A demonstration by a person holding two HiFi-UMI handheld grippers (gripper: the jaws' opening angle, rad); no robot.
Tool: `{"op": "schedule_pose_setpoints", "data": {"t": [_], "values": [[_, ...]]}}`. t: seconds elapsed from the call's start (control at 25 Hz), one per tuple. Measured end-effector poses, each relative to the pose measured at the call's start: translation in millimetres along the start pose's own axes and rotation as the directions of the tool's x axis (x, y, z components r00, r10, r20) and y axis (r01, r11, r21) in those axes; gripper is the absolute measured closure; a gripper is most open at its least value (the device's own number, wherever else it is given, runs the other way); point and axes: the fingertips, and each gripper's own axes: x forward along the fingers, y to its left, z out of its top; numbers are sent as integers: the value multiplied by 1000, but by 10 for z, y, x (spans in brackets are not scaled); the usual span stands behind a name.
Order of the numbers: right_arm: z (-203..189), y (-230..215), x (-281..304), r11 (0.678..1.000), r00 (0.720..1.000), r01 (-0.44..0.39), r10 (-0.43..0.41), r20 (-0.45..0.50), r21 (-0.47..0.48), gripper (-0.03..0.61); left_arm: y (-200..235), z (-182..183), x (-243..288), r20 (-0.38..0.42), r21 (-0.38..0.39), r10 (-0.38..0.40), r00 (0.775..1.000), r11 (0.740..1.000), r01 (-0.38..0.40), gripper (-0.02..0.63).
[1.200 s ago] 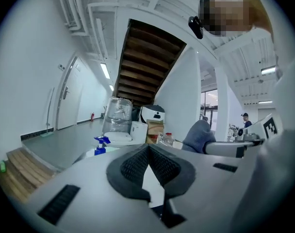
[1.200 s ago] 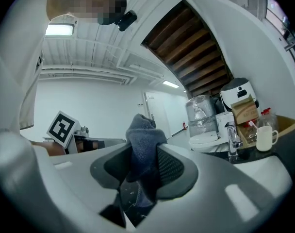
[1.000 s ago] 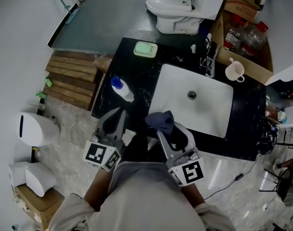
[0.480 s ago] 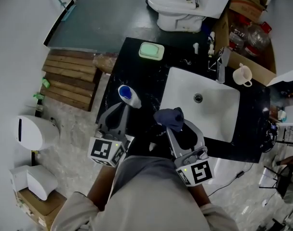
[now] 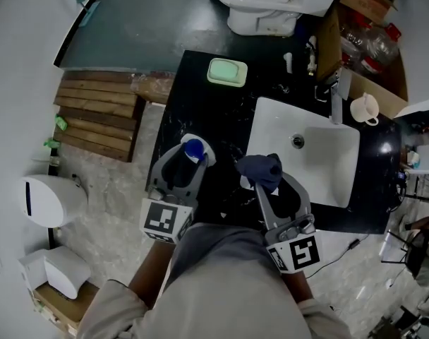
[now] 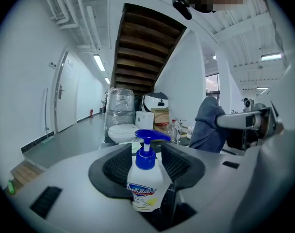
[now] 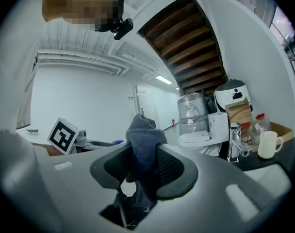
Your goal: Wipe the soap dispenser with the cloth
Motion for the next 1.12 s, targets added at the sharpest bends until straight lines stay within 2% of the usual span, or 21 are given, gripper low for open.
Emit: {"op": "schedule_pose_setpoints", "data": {"t": [0.2, 0.32, 0.44, 0.6, 0.76, 1.0, 1.12], "values": [[13, 12, 108, 999, 999, 32, -32, -3, -5, 445, -43, 124, 111, -2, 84, -84, 996, 993, 84, 440], [0, 46, 164, 999, 999, 46, -46, -9, -7, 445, -68, 125, 149, -1, 93, -137, 991, 986, 136, 442], [-15, 93, 233, 998, 998, 56, -56, -16, -11, 445, -57, 132, 155, 8, 96, -178, 984, 980, 177, 472], [-21, 144, 330, 997, 997, 68, -68, -25, -30, 445, -81, 138, 159, 16, 110, -266, 964, 959, 262, 482], [11, 228, 448, 997, 997, 71, -72, -21, -40, 445, -92, 147, 116, 22, 105, -388, 922, 918, 384, 486], [-53, 269, 599, 998, 997, 57, -59, -41, -41, 445, -127, 104, 70, -44, 188, -562, 826, 807, 559, 488], [-146, 216, 677, 998, 997, 53, -55, -50, -36, 445, -144, 101, 76, -65, 203, -599, 798, 775, 598, 489]]}}
